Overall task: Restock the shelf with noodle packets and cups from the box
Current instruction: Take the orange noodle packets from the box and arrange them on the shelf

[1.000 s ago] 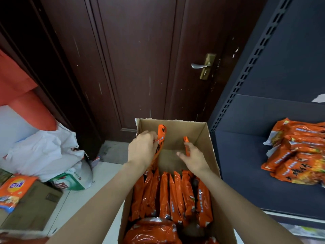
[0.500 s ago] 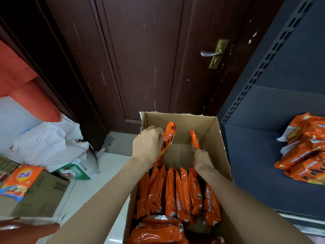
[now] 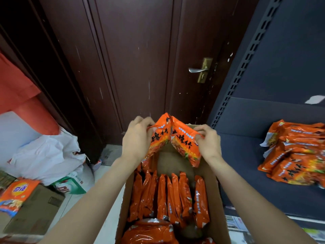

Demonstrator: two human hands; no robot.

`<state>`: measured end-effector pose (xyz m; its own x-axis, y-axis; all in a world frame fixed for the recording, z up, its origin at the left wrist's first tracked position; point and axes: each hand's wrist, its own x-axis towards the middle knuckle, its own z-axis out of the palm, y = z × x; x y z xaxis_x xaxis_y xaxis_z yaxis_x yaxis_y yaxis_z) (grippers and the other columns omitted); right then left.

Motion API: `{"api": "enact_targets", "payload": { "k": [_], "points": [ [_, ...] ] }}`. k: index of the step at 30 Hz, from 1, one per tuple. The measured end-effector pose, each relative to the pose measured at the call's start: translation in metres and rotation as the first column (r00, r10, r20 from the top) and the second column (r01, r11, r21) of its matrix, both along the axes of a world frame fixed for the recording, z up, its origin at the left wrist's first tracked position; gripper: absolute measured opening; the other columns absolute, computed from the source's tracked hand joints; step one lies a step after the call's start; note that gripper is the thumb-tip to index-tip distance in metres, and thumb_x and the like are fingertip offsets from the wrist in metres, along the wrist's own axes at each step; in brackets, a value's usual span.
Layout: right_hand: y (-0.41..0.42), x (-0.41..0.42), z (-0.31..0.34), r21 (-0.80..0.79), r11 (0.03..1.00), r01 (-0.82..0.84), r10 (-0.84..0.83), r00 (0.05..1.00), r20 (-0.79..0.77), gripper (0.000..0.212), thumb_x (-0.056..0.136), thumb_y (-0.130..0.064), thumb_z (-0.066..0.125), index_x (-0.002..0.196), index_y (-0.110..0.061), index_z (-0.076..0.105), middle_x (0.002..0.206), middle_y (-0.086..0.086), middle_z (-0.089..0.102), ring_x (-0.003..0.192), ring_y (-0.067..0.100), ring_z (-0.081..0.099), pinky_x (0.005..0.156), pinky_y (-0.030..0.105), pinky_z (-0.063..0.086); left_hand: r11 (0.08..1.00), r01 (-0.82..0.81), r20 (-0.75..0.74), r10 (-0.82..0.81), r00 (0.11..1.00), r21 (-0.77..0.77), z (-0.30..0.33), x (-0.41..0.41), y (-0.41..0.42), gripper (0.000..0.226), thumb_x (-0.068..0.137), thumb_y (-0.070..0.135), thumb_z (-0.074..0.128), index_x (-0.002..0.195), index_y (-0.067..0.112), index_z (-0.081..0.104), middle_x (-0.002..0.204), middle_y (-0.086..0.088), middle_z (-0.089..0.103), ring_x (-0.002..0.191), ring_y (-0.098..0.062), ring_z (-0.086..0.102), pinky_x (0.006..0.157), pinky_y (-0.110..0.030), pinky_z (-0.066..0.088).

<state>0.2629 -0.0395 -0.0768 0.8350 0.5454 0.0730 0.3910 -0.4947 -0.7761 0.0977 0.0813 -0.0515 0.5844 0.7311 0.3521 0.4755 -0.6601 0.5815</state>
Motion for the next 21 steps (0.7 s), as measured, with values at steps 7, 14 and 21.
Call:
{"api": "enact_targets", "payload": {
  "k": [7, 14, 21],
  "points": [
    [-0.05, 0.043, 0.054, 0.355, 0.928, 0.112, -0.017, 0.966, -0.259, 0.028, 0.089, 0.0, 0.056, 0.079, -0.025, 0.064, 0.091, 0.004, 0.069, 0.082, 0.015, 0.067, 0.069, 0.034, 0.056, 0.99, -0.018, 0.094, 0.004, 0.996, 0.143, 0.059, 0.035, -0.041, 0.008, 0.096, 0.022, 0.05, 0.094, 0.015, 0.054, 0.083, 0.0, 0.06, 0.081, -0.023, 0.055, 0.068, -0.039, 0.046],
    [-0.147, 0.111, 0.079, 0.459, 0.869, 0.182, -0.036, 0.95, -0.309, 0.021, 0.088, 0.005, 0.054, 0.089, -0.012, 0.066, 0.085, 0.007, 0.07, 0.071, 0.016, 0.067, 0.057, 0.025, 0.052, 0.981, 0.024, 0.135, -0.051, 0.99, 0.195, 0.091, 0.108, -0.131, 0.01, 0.097, 0.023, 0.049, 0.095, 0.014, 0.054, 0.082, -0.002, 0.062, 0.076, -0.019, 0.057, 0.058, -0.03, 0.039],
    [-0.25, 0.178, 0.063, 0.32, 0.946, 0.044, -0.003, 0.992, -0.129, 0.027, 0.084, 0.01, 0.055, 0.088, -0.014, 0.067, 0.092, 0.001, 0.066, 0.085, 0.012, 0.061, 0.067, 0.013, 0.047, 0.976, 0.113, 0.012, -0.117, 0.993, 0.185, 0.076, 0.186, -0.232, 0.007, 0.097, 0.019, 0.048, 0.1, 0.014, 0.053, 0.09, -0.005, 0.064, 0.084, -0.028, 0.06, 0.067, -0.04, 0.048]
  ]
}}
